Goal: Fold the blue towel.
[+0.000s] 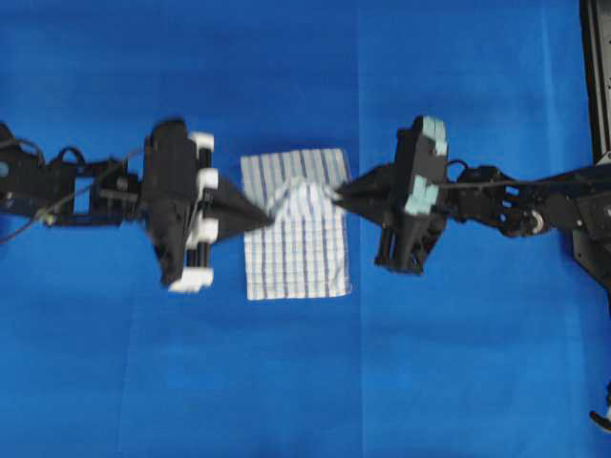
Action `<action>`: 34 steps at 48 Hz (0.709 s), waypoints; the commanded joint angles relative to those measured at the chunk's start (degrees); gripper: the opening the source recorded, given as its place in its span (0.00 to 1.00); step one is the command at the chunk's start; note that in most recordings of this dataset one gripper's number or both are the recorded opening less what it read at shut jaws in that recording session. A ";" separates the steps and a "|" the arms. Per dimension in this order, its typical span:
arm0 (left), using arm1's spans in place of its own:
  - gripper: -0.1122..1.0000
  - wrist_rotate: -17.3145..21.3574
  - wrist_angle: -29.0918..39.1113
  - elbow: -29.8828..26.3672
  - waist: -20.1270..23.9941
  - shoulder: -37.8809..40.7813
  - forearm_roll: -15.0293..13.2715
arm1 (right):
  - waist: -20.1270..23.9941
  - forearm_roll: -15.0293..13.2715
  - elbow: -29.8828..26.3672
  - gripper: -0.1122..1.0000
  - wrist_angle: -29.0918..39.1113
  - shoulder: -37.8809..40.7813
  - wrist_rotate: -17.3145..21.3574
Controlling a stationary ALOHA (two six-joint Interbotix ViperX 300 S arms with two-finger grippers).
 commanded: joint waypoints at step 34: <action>0.11 -1.93 1.41 -0.70 -4.22 3.52 -0.18 | 5.80 4.66 -2.37 0.21 0.26 3.52 0.09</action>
